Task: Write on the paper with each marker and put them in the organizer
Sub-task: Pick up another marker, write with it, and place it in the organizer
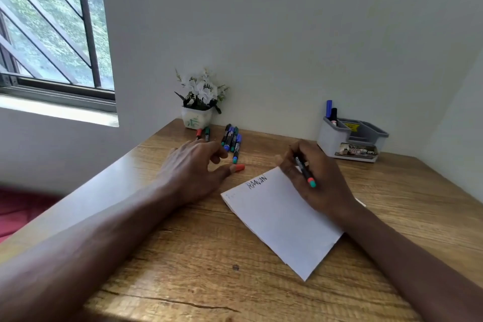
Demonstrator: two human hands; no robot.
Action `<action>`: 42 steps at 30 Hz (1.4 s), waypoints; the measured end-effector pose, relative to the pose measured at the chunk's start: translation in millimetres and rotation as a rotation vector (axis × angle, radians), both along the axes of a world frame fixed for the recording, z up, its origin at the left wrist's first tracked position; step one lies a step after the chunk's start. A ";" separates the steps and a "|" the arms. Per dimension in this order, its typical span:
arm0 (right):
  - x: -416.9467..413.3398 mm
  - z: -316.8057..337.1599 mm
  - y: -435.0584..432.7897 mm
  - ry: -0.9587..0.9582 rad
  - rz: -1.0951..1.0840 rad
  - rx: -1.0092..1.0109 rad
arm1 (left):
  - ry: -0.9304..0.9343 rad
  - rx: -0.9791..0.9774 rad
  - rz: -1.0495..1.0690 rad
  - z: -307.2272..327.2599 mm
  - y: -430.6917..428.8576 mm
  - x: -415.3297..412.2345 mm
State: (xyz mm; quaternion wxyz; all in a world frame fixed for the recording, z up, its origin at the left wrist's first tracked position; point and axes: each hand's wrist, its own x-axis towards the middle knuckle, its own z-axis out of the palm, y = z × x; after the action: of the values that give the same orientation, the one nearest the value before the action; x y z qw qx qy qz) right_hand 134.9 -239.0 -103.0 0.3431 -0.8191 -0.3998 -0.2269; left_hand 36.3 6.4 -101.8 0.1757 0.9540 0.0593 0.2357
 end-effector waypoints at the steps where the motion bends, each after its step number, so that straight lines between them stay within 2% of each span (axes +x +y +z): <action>1: 0.0 -2.2 1.0 0.009 -0.001 -0.061 | 0.016 -0.008 0.011 -0.3 0.2 0.2; 3: -1.7 -5.8 2.5 0.029 -0.015 -0.221 | 0.074 -0.039 0.014 -1.7 0.2 0.5; 5: -3.5 -7.2 3.9 0.049 -0.010 -0.299 | 0.147 -0.060 -0.021 -2.6 0.5 0.4; 13: -15.7 -10.2 16.3 0.021 -0.008 -0.317 | 0.318 0.007 -0.089 -0.6 -0.4 3.1; 16: -18.6 -5.7 17.9 0.035 0.060 -0.167 | 0.345 0.017 -0.094 0.8 -1.9 3.3; 17: -19.9 -1.9 18.7 0.119 0.102 -0.062 | 0.356 0.020 -0.098 1.5 -2.8 2.9; 19: -21.2 8.0 21.6 0.452 0.187 0.142 | 0.378 0.026 -0.106 3.9 -4.4 2.3; 21: -21.3 13.1 22.8 0.703 0.257 0.215 | 0.388 0.034 -0.113 5.9 -5.5 2.2; 27: -19.7 11.2 25.4 0.804 0.194 0.156 | 0.418 0.034 -0.122 5.5 -4.2 3.7; 33: -21.7 10.5 29.3 0.761 0.163 0.143 | 0.454 0.047 -0.113 10.8 -10.1 1.3; 36: -22.4 5.4 32.6 0.654 0.100 0.149 | 0.458 0.031 -0.113 12.0 -10.5 0.2; 42: -21.9 3.4 34.6 0.484 0.060 0.018 | 0.457 0.027 -0.113 11.4 -9.3 0.3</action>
State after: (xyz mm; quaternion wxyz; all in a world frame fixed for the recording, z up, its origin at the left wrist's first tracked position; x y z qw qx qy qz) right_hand 113.0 -204.4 -99.6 0.4429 -0.8343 -0.3278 -0.0173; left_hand 36.7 -2.9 -90.4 0.1578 0.9866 0.0410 0.0041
